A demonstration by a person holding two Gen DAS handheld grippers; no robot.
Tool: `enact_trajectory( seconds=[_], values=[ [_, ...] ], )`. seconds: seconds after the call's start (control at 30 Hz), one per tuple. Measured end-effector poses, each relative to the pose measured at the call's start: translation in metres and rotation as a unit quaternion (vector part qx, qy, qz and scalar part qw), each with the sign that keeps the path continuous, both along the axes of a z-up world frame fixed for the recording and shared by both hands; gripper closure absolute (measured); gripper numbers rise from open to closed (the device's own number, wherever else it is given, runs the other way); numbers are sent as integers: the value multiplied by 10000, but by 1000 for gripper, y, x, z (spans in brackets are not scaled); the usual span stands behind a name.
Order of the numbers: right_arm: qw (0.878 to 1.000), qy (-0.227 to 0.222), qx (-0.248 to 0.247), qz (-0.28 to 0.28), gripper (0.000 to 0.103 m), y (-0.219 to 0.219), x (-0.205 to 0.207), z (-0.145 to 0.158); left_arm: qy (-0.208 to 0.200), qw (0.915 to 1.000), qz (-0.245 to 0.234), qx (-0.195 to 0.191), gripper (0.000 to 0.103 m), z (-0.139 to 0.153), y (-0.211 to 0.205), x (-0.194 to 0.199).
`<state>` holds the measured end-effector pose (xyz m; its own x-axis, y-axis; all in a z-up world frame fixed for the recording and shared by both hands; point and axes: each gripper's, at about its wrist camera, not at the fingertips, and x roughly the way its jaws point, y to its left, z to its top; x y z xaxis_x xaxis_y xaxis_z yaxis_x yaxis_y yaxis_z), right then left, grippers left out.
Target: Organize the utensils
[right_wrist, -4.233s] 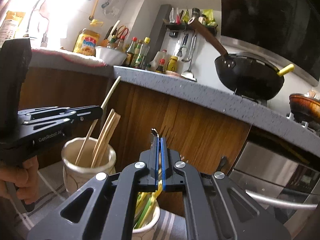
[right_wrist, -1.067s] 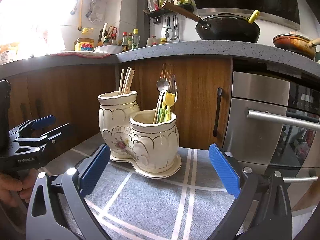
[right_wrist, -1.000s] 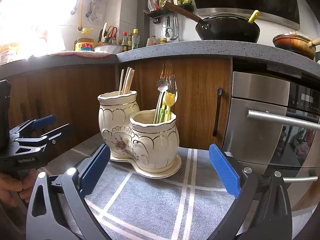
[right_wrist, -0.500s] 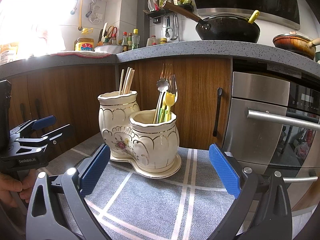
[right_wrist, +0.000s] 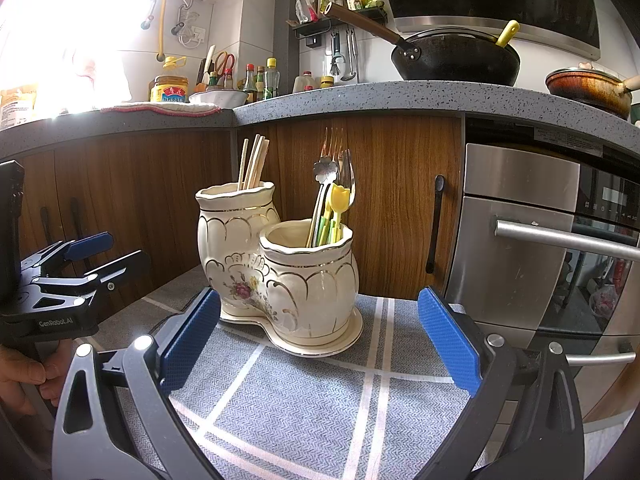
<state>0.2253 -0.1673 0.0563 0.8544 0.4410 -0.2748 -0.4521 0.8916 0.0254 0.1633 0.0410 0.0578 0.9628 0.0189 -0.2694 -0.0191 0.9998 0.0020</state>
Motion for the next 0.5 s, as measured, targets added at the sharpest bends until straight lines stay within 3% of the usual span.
enact_trajectory(
  seconds=[0.5],
  values=[
    [10000, 1, 0, -1, 6, 1, 0, 0, -3, 10000, 0, 0, 5, 0, 0, 0]
  ],
)
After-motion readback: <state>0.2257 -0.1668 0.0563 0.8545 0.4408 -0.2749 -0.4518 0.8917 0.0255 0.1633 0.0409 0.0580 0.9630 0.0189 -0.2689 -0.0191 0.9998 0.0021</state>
